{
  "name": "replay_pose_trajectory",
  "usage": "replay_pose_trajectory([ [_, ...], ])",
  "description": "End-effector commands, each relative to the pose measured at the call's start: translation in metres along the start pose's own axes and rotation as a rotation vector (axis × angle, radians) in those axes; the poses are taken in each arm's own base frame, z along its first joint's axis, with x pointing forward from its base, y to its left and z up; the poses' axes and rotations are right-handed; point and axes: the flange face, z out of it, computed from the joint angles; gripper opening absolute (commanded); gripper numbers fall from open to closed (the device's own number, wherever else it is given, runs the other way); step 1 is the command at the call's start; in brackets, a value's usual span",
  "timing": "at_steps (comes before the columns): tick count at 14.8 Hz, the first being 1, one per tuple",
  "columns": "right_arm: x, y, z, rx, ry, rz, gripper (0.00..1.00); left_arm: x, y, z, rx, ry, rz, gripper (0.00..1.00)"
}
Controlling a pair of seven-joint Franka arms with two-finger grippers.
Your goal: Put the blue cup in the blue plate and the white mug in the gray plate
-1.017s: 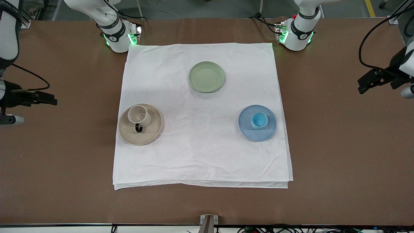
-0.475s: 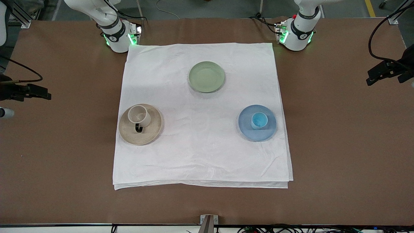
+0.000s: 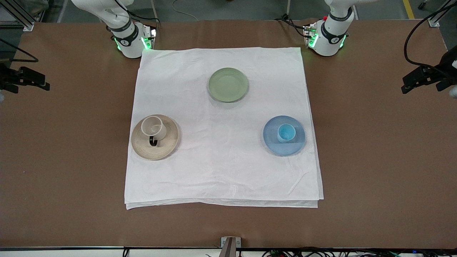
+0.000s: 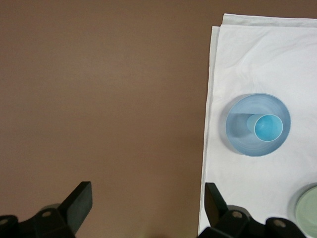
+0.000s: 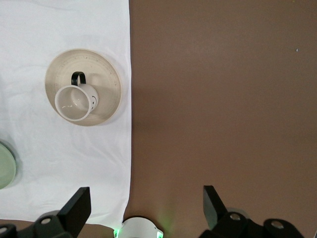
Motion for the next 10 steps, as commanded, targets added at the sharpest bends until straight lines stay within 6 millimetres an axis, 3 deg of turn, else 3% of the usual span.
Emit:
replay_pose_trajectory([
  [1, -0.035, -0.003, 0.01, -0.027, 0.038, 0.0, 1.0, -0.003, 0.001, 0.001, -0.017, -0.005, 0.019, 1.0],
  [7, -0.061, -0.017, -0.008, -0.039, 0.036, 0.027, 1.0, -0.003, 0.002, 0.0, -0.012, -0.004, 0.025, 1.0],
  [10, -0.075, -0.012, -0.017, -0.026, 0.045, 0.055, 1.0, -0.003, 0.001, -0.001, -0.014, -0.002, 0.024, 1.0],
])
